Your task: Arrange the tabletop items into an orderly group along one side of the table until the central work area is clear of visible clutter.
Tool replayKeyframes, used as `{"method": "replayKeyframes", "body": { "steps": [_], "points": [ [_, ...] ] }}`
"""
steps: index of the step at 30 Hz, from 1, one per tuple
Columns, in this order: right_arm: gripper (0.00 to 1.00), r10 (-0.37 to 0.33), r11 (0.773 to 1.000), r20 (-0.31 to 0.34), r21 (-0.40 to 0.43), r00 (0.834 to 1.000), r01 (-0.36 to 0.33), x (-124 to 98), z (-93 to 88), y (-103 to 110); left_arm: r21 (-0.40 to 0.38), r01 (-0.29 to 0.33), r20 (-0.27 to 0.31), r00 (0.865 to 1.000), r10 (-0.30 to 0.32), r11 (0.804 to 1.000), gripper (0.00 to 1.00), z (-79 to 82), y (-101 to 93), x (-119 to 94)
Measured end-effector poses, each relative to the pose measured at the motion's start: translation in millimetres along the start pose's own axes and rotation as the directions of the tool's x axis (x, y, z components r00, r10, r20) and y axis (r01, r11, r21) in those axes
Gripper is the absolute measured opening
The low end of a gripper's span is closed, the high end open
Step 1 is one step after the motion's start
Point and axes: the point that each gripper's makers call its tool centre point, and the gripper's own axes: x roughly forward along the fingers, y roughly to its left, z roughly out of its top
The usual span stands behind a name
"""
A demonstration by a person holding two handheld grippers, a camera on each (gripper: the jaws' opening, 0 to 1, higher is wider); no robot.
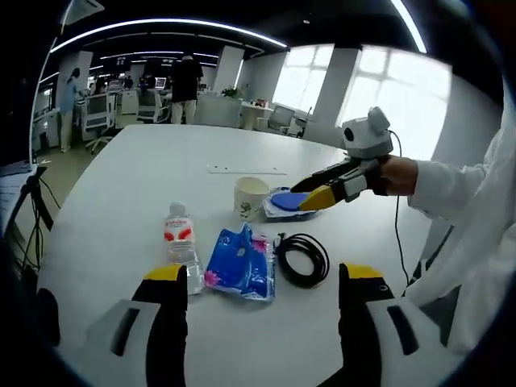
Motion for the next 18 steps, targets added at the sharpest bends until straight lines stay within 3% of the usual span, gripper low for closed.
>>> {"method": "replayKeyframes", "body": {
  "steps": [18],
  "points": [
    [0.46, 0.029, 1.0, -0.077, 0.002, 0.997, -0.029, 39.5, -25.2, -7.3, -0.033, -0.011, -0.024, 1.0, 0.011, 0.999, 0.78, -18.7, 8.8, 4.6]
  ]
}}
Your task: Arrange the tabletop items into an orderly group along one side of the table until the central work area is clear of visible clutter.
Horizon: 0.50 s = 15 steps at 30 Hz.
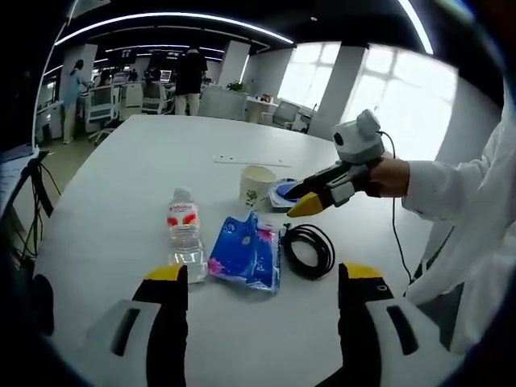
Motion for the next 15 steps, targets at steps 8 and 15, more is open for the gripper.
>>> {"method": "replayKeyframes", "body": {
  "steps": [8, 15],
  "points": [
    [0.42, 0.008, 1.0, -0.03, 0.0, 1.0, -0.008, 15.6, -7.7, -4.5, -0.019, -0.004, -0.01, 1.0, 0.004, 1.0, 0.77, -6.6, 4.8, 4.0],
    [0.33, 0.003, 1.0, -0.04, 0.009, 0.999, -0.003, 27.6, -12.1, -11.8, -0.03, -0.004, -0.025, 1.0, 0.003, 1.0, 0.77, -13.6, 7.5, 7.6]
  ]
}}
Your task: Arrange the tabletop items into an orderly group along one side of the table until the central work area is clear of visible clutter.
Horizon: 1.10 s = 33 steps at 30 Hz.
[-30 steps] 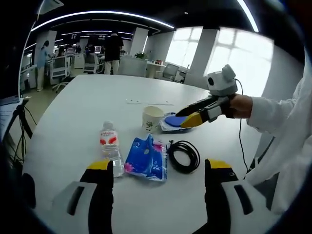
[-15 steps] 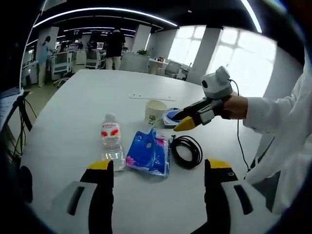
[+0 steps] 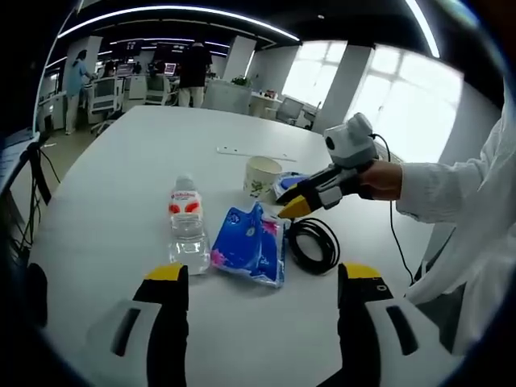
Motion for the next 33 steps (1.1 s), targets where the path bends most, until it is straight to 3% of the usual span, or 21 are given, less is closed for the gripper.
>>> {"method": "replayKeyframes", "body": {
  "steps": [16, 26, 33],
  "points": [
    [0.18, 0.007, 1.0, -0.037, 0.004, 0.999, -0.007, 22.9, -11.0, -6.7, -0.015, 0.007, -0.033, 0.999, -0.007, 1.0, 0.75, -10.6, 3.0, 6.2],
    [0.02, 0.006, 1.0, -0.039, 0.01, 0.999, -0.005, 23.1, -14.8, -10.9, -0.023, 0.012, -0.043, 0.999, -0.013, 1.0, 0.75, -14.4, 1.8, 8.7],
    [0.0, -0.002, 1.0, -0.028, -0.009, 1.0, 0.001, 18.3, -13.0, -13.1, -0.024, 0.018, -0.043, 0.999, -0.019, 1.0, 0.75, -14.7, -1.3, 10.1]
  ]
}}
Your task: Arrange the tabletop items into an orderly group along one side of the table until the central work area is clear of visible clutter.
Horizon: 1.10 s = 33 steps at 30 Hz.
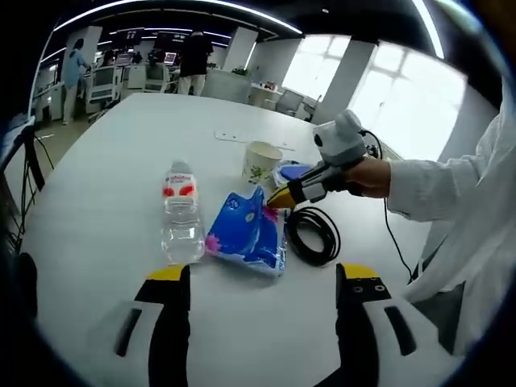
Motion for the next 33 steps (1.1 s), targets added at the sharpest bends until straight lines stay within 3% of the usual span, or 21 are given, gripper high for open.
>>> {"method": "replayKeyframes", "body": {
  "steps": [18, 33],
  "points": [
    [0.0, 0.014, 0.999, 0.029, -0.05, 0.999, -0.012, -16.9, 4.1, 8.7, 0.008, 0.002, 0.008, 1.0, -0.002, 1.0, 0.74, 2.7, -3.8, -1.4],
    [0.0, -0.008, 1.0, 0.096, -0.009, 0.995, 0.009, -41.9, 11.5, 18.4, 0.035, 0.007, 0.021, 1.0, -0.008, 0.999, 0.73, 13.3, -10.9, -3.4]
  ]
}}
